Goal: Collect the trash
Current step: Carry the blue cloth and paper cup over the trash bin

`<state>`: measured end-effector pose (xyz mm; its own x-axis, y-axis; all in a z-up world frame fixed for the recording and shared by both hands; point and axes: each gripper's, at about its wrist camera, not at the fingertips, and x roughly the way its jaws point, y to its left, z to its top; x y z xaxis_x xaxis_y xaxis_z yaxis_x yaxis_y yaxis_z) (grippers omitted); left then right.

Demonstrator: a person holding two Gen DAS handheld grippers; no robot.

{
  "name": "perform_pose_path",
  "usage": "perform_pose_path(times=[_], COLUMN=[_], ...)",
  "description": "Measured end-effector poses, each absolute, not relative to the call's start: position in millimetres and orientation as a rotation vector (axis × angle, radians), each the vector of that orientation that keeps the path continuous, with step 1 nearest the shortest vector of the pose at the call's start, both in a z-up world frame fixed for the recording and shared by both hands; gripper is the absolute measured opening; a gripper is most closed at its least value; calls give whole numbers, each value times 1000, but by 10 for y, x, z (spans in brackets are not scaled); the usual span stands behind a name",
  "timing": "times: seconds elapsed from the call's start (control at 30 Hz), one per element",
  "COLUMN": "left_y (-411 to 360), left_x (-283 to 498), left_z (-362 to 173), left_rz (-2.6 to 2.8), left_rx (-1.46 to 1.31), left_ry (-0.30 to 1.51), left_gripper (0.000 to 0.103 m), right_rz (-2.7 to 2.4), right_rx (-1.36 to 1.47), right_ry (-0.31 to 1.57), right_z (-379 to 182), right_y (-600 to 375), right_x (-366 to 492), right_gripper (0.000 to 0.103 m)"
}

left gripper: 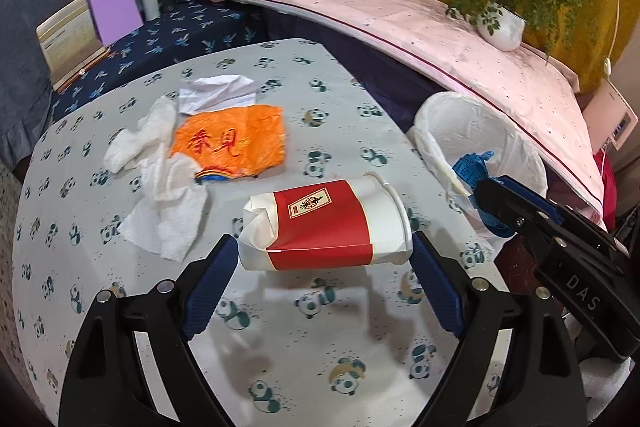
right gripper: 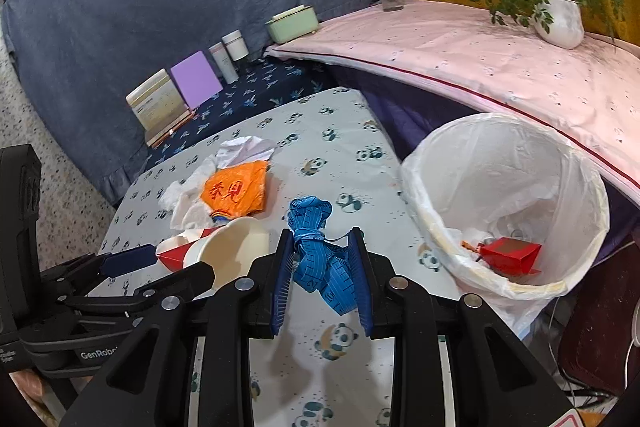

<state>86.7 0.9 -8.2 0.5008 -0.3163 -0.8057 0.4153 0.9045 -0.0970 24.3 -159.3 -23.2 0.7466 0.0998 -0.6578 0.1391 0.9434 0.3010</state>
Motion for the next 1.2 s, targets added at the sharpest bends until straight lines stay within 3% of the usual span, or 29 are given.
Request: perform_pose_path(times=[1.2], left_y=[-1827], left_x=[933], left_z=[-46], left_rz=[-781], left_rx=[281], left_ry=[879], left_gripper=[83], right_rz=[-322], right_rx=[465], right_ry=[647], right_z=[-274], right_y=[-3188], right_x=[21], right_gripper=[26])
